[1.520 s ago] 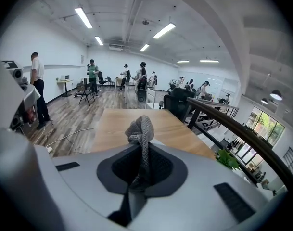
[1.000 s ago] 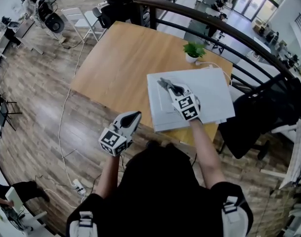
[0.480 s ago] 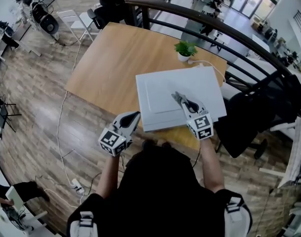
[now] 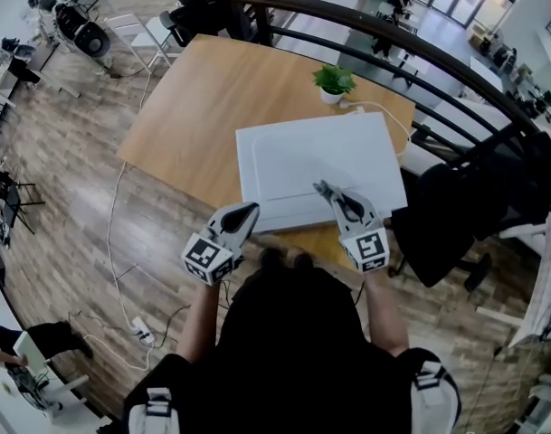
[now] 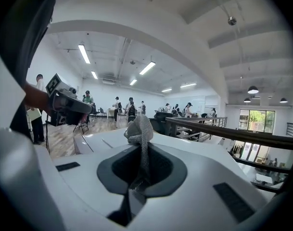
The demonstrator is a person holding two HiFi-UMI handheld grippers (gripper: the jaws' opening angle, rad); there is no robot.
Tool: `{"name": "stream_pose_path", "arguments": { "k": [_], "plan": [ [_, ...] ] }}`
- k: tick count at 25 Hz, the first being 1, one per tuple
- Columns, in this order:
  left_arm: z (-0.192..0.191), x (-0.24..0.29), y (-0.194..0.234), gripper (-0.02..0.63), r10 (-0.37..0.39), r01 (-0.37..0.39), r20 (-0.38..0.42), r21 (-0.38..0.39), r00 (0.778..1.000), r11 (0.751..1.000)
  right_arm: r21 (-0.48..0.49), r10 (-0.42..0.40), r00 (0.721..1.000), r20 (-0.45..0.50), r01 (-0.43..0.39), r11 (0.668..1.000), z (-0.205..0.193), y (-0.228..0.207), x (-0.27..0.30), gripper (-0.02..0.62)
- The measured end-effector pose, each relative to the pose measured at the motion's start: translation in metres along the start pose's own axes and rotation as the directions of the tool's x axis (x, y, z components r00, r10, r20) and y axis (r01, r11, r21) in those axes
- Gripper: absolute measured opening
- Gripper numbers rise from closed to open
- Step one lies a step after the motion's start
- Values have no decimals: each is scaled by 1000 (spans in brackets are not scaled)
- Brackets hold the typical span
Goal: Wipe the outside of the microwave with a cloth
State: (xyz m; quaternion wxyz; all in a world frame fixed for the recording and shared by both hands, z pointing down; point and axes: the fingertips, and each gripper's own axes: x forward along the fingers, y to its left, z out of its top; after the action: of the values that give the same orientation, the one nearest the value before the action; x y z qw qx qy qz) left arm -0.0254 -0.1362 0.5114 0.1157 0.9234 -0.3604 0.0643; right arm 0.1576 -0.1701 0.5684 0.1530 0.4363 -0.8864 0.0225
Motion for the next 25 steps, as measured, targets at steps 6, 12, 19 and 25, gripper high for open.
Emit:
{"name": "stream_pose_path", "arguments": {
  "k": [6, 12, 19, 25],
  "plan": [
    [-15, 7, -23, 2, 14, -14, -12, 12, 1000, 1000, 4, 68, 997, 24, -68, 998, 1, 2, -7, 14],
    [-29, 6, -35, 2, 42, -42, -7, -10, 999, 999, -31, 118, 992, 51, -117, 993, 1, 9, -5, 14],
    [-26, 15, -54, 2, 46, -46, -9, -17, 999, 999, -37, 138, 989, 57, -136, 990, 5, 12, -8, 14],
    [-32, 23, -69, 2, 7, -7, 1, 3, 1000, 1000, -35, 139, 987, 78, -136, 990, 4, 10, -9, 14]
  ]
}}
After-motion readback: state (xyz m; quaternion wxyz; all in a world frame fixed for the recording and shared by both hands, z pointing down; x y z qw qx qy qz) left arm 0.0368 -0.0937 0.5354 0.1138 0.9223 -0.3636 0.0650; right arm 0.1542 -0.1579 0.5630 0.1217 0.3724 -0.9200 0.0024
